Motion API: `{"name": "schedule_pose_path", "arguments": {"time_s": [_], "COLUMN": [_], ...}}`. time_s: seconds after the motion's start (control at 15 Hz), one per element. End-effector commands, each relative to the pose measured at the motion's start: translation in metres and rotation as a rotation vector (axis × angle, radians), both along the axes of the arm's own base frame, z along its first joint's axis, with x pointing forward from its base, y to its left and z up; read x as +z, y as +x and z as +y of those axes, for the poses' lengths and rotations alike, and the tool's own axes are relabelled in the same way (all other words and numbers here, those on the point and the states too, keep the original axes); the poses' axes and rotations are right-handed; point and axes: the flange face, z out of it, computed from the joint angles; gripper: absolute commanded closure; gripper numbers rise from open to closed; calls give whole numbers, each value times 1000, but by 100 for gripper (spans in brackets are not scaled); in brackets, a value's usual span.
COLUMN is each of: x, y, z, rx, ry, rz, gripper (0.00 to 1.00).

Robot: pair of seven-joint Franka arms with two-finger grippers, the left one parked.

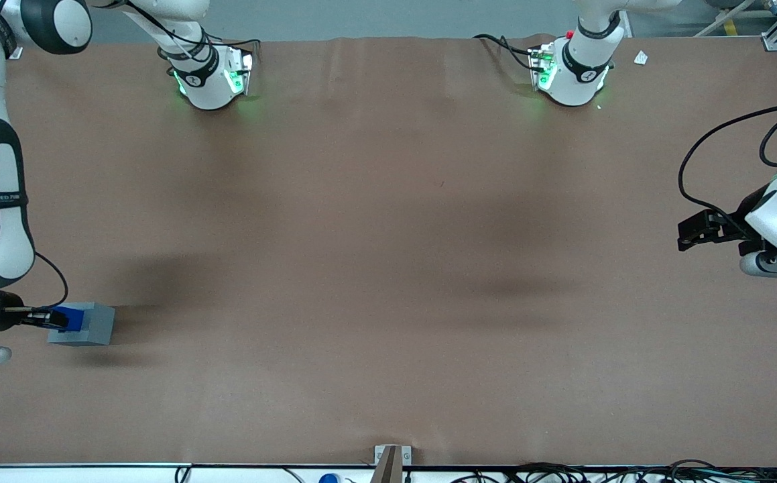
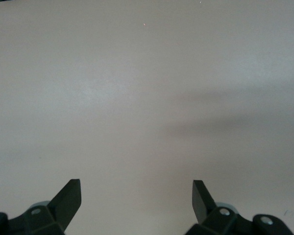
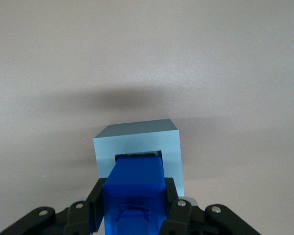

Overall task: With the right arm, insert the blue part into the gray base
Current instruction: 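Lower the blue block into the gray base's recess and press down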

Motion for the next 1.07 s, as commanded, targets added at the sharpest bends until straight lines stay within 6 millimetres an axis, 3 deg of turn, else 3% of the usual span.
{"name": "schedule_pose_path", "arguments": {"time_s": [0.0,0.47,1.0], "x": [-35,-36,-24], "y": [2,5,11], "z": [-6,1,-1], "rx": [-13,24,100], "ry": [18,18,1], "rz": [16,15,-14], "gripper": [100,100,100]}}
